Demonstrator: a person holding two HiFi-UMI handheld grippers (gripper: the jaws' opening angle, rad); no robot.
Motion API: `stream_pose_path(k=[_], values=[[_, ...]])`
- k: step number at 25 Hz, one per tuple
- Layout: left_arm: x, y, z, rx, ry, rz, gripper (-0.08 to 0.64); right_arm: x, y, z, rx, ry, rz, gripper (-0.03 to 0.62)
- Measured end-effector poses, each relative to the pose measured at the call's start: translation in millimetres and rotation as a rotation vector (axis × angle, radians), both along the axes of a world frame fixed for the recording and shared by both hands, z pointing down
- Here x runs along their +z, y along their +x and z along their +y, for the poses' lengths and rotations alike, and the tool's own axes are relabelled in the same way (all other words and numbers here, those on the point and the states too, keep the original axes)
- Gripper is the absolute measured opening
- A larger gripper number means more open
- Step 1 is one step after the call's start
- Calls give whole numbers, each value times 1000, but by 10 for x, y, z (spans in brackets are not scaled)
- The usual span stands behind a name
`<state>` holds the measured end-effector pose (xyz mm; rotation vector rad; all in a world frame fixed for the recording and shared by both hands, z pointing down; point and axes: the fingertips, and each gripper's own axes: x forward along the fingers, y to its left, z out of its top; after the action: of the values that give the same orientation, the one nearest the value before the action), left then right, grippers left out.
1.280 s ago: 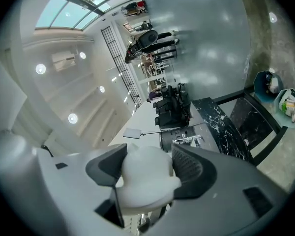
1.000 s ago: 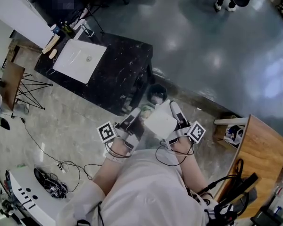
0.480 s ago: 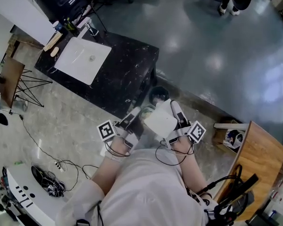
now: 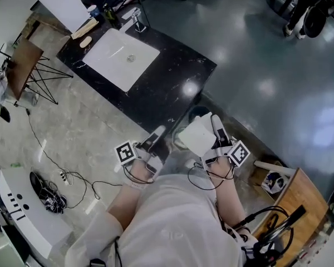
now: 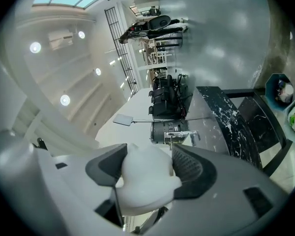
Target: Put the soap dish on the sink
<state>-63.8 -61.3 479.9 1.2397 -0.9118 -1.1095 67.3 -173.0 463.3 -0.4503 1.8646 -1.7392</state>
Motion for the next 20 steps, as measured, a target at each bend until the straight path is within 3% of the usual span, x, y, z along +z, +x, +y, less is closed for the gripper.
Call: stream_pose_path(k=[2,6,11,20], values=[[170,-192,74,-64,-9,-2,8,189,-202,-82,-44,3,9,296],[48,-613,290,-174,-13,23,8,98,-635,-184,-106,14,58,296],[364,-1012,561,-305,-33,15,8,518,-1061,-387,-170,43,122,296],[531,-1380,1046,-490,-52,42,6,994,-1738,-725,-221,191,377,296]])
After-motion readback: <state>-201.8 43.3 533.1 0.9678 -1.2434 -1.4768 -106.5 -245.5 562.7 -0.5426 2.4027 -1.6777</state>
